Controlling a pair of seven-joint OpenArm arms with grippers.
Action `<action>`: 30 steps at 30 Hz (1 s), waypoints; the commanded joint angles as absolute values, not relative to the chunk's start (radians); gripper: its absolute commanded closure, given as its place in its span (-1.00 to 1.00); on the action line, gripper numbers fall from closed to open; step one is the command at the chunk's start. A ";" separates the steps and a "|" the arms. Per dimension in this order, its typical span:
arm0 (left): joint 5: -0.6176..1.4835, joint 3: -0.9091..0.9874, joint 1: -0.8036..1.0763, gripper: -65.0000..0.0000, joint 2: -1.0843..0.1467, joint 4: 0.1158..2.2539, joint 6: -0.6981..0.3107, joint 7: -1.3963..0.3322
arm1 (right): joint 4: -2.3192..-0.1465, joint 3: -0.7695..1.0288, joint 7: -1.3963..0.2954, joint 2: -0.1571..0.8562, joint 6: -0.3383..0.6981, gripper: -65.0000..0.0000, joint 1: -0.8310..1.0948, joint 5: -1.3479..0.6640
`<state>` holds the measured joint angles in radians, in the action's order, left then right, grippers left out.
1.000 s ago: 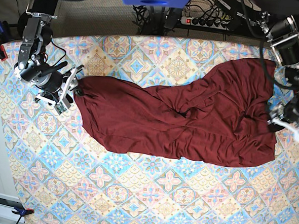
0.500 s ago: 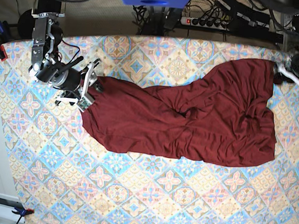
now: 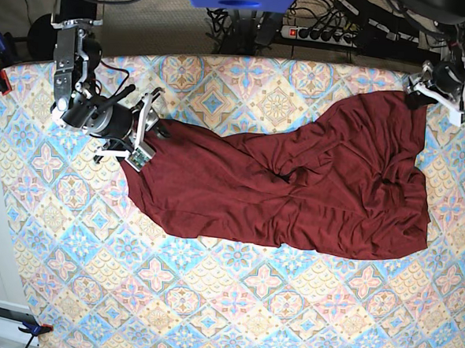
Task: Layout the t-shirt on the table in an organized manner, then fold the t-shirt properly
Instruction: 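Regrasp the shirt corners with both grippers, then pull the held shirt corners apart with both grippers to straighten it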
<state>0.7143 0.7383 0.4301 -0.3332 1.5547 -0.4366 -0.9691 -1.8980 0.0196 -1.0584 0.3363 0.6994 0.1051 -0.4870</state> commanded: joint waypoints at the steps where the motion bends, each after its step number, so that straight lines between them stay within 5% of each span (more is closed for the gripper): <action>1: 0.728 0.745 0.430 -0.03 -0.338 1.566 -0.437 -0.957 | -1.931 0.027 -1.040 0.351 0.698 0.27 0.091 -0.499; 9: 0.730 0.745 0.418 0.04 -0.275 1.564 -0.438 -0.958 | -1.943 0.027 -1.040 0.351 0.698 0.27 0.093 -0.499; 14: 0.773 0.757 0.449 0.95 -0.283 1.595 -0.466 -0.960 | -1.954 0.027 -1.040 0.354 0.698 0.27 0.104 -0.501; 15: 0.789 0.771 0.464 1.00 -0.292 1.607 -0.466 -0.960 | -1.960 0.027 -1.040 0.354 0.698 0.27 0.119 -0.501; 24: 0.997 1.026 0.499 1.00 -0.423 1.595 -0.469 -1.015 | -1.986 -0.001 -1.036 0.360 0.698 0.27 0.226 -0.463; 30: 0.977 1.043 0.440 1.00 -0.453 1.557 -0.466 -1.029 | -1.983 -0.110 -0.957 0.357 0.698 0.27 0.225 -0.202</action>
